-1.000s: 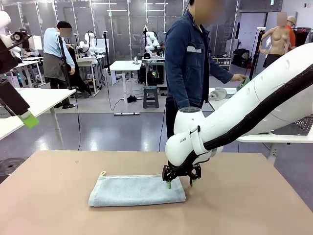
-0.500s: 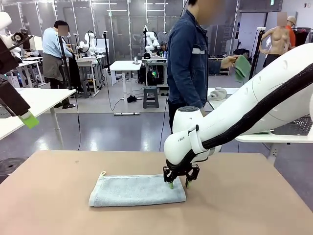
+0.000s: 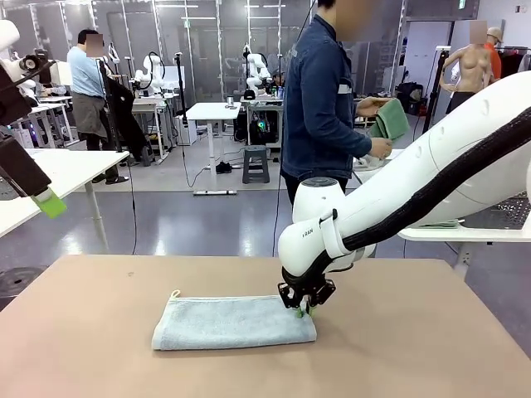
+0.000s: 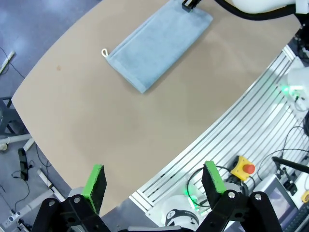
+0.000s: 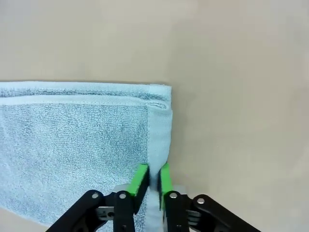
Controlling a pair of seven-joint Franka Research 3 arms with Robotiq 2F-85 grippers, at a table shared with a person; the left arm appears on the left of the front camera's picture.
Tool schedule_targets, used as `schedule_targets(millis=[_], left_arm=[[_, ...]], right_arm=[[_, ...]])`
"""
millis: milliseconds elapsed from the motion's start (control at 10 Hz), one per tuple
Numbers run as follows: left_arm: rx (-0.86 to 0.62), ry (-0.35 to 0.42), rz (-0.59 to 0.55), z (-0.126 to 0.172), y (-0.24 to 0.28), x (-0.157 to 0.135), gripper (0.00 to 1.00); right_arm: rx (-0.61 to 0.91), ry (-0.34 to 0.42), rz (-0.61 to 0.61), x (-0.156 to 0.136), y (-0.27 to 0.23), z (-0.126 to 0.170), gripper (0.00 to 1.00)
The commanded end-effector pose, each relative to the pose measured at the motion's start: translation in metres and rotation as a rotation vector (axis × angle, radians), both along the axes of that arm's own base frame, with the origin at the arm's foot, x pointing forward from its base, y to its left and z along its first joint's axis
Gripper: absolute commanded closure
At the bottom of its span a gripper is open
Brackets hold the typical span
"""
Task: Fold the towels and place them in the basket.
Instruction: When a person lays out a Towel with hook on the table, fold it in half twice.
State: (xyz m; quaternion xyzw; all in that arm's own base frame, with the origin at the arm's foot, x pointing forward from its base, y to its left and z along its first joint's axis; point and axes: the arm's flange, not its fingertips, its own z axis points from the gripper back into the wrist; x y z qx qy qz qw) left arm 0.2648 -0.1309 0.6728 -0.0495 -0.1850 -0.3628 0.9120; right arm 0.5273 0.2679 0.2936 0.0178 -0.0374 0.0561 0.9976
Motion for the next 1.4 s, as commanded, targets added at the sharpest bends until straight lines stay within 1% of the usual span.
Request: schedule_targets(millis=[0, 400, 600, 700, 900, 1000, 1200, 1300], left_arm=[[0.008, 0.005, -0.02, 0.0, 0.0, 0.0, 0.0], [0.008, 0.005, -0.02, 0.0, 0.0, 0.0, 0.0], [0.008, 0.005, -0.02, 0.0, 0.0, 0.0, 0.0], [0.008, 0.005, -0.02, 0.0, 0.0, 0.0, 0.0], [0.008, 0.005, -0.02, 0.0, 0.0, 0.0, 0.0], [0.008, 0.005, -0.02, 0.0, 0.0, 0.0, 0.0], [0.008, 0.005, -0.02, 0.0, 0.0, 0.0, 0.0], [0.008, 0.005, -0.02, 0.0, 0.0, 0.0, 0.0]], right_arm=[[-0.009, 0.01, -0.027, -0.002, 0.002, -0.012, 1.0], [0.003, 0.002, -0.025, -0.005, 0.0, -0.009, 1.0], [-0.002, -0.004, -0.002, -0.008, -0.007, 0.004, 1.0], [-0.017, -0.011, 0.014, -0.013, -0.014, 0.016, 1.0], [-0.049, -0.047, 0.021, -0.023, -0.032, 0.05, 1.0], [-0.013, -0.05, 0.064, -0.027, -0.038, 0.068, 1.0], [-0.004, -0.072, 0.101, -0.033, -0.037, 0.097, 1.0], [0.005, -0.076, 0.126, -0.035, -0.032, 0.106, 1.0]])
